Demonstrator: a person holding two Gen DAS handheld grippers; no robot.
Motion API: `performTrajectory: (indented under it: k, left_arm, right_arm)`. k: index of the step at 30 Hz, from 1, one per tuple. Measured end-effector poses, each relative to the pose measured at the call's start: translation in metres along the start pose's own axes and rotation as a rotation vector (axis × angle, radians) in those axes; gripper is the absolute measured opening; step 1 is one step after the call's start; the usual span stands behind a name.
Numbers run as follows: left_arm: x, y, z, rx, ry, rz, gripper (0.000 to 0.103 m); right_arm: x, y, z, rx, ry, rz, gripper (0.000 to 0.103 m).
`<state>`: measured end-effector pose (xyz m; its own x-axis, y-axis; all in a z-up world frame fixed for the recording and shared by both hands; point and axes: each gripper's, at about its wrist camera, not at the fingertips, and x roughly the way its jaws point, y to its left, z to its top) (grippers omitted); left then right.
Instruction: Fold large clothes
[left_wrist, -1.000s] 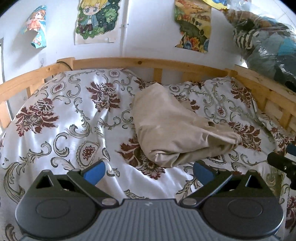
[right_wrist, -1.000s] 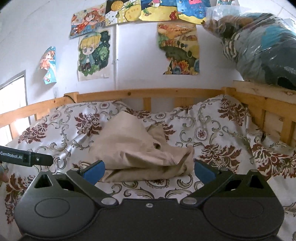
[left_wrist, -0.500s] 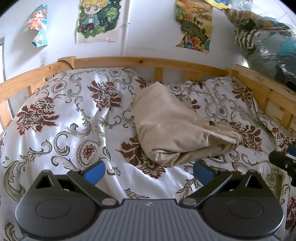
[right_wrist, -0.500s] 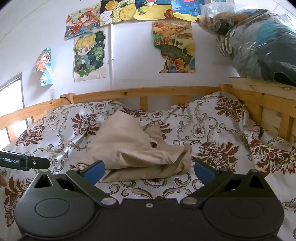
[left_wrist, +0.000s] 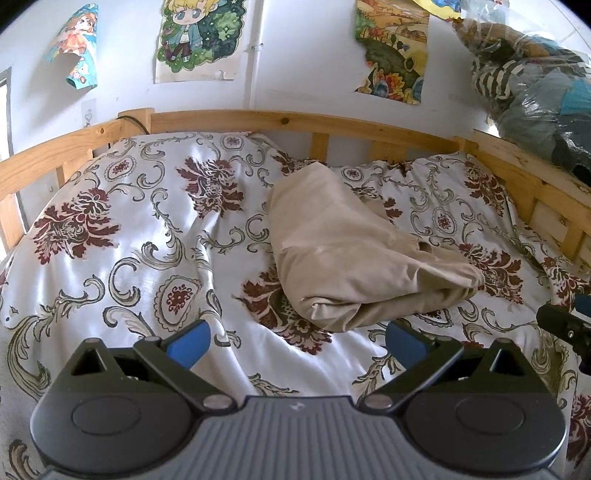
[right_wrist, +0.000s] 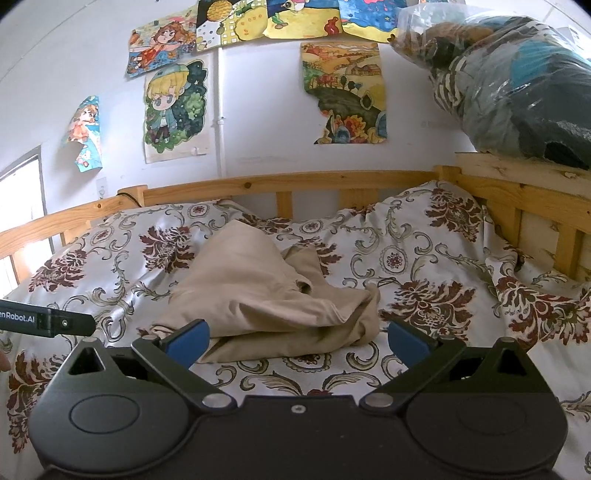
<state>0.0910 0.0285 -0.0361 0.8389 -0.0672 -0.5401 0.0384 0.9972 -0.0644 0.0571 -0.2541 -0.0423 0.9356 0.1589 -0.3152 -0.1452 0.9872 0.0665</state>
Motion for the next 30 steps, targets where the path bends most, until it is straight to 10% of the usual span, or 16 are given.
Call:
performTrajectory:
  k: [30]
  left_arm:
    - [-0.0005,0.0023,-0.0007,-0.009,0.003,0.001,0.102]
  right_arm:
    - [0.001,-0.0012,-0.0008,0.004,0.005,-0.005,0.102]
